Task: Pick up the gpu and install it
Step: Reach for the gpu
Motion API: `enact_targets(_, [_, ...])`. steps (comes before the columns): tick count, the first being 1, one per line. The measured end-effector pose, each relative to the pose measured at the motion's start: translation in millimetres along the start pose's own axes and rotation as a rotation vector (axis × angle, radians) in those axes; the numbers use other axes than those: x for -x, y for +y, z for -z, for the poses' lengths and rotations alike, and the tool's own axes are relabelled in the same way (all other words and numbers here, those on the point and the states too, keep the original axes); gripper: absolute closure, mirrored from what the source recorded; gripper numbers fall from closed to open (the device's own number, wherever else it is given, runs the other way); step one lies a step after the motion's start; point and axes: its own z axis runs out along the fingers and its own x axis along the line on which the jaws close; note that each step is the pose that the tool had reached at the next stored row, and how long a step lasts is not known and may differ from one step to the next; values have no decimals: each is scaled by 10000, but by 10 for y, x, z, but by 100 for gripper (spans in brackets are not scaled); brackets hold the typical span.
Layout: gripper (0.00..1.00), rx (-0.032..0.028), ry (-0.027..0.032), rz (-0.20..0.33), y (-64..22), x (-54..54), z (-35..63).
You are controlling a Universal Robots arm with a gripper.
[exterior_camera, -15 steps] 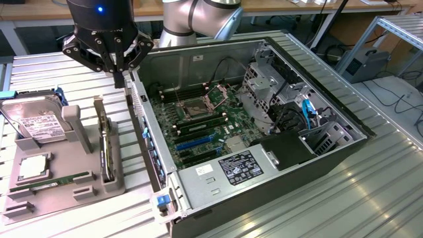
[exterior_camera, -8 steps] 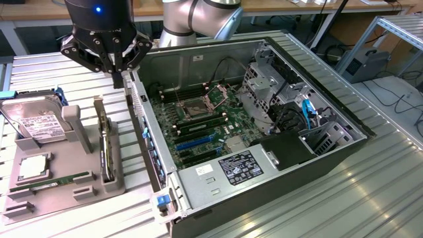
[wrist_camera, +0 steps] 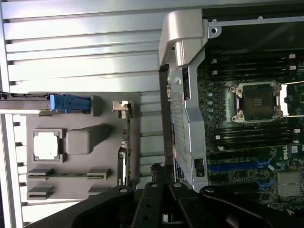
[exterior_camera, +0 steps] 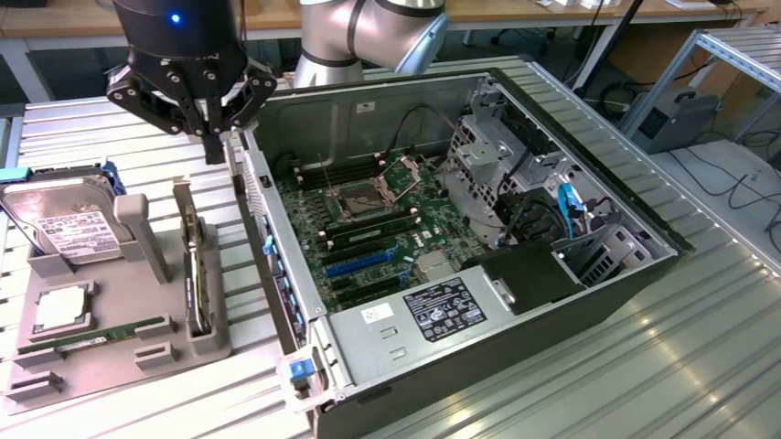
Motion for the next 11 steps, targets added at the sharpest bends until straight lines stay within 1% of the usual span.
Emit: enact_targets(11, [89, 0, 0, 0, -3, -38, -3])
